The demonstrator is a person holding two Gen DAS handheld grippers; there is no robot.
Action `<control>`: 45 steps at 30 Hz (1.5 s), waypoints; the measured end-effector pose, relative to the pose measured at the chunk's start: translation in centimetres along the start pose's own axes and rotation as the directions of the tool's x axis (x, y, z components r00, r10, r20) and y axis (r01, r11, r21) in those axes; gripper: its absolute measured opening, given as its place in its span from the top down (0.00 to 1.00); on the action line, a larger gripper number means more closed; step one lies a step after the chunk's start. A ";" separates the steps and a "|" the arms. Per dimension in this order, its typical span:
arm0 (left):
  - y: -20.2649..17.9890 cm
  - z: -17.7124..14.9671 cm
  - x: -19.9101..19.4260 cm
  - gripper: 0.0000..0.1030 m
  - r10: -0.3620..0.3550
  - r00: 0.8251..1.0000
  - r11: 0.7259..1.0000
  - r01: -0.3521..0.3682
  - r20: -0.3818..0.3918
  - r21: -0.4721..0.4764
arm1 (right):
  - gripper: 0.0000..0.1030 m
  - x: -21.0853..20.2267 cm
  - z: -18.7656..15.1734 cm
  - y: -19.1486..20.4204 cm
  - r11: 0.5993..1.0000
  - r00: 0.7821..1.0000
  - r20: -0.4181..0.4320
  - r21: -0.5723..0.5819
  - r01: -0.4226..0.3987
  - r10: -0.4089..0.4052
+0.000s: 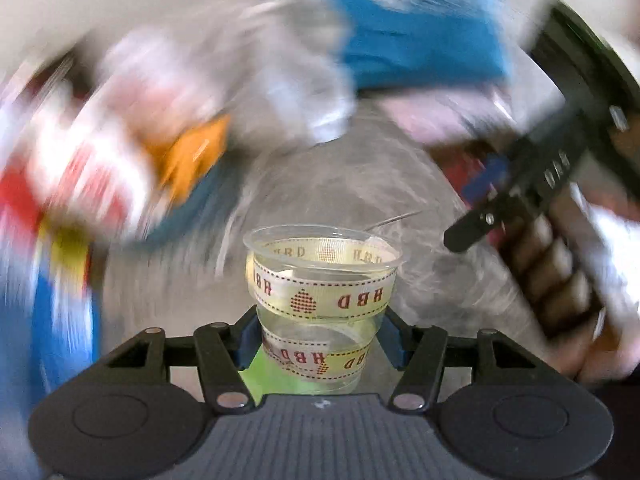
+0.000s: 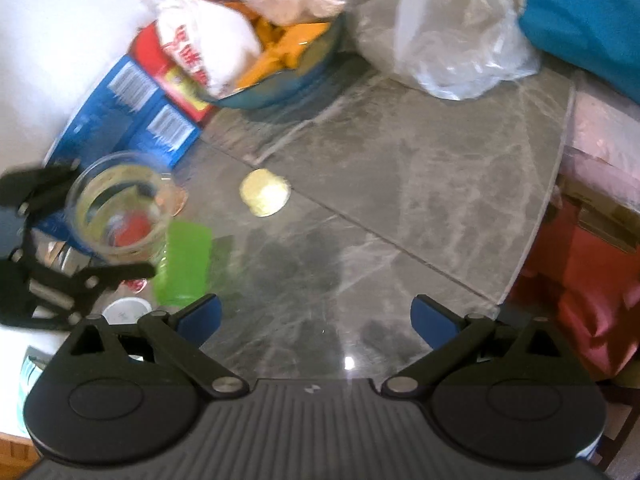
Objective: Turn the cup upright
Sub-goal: 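Lift the clear cup with the left tool and rotate it, then close the right tool on the clear cup while the left tool releases it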
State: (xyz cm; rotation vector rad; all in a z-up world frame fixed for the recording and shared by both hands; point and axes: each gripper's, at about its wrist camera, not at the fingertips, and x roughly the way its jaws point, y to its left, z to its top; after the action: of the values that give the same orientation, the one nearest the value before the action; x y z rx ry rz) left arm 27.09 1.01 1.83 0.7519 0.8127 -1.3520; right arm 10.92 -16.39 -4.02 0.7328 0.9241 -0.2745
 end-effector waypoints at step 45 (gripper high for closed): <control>-10.8 -24.5 -1.1 0.12 -0.034 0.993 0.223 0.119 0.114 -0.967 | 0.01 -3.8 -15.8 3.0 0.919 0.978 0.064 -0.359 -0.163 0.199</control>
State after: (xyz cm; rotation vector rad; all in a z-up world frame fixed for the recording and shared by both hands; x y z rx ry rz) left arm 14.60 21.45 -10.13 -0.3997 1.4341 -0.6366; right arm 0.37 -3.84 -5.67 0.4635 0.7768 0.0215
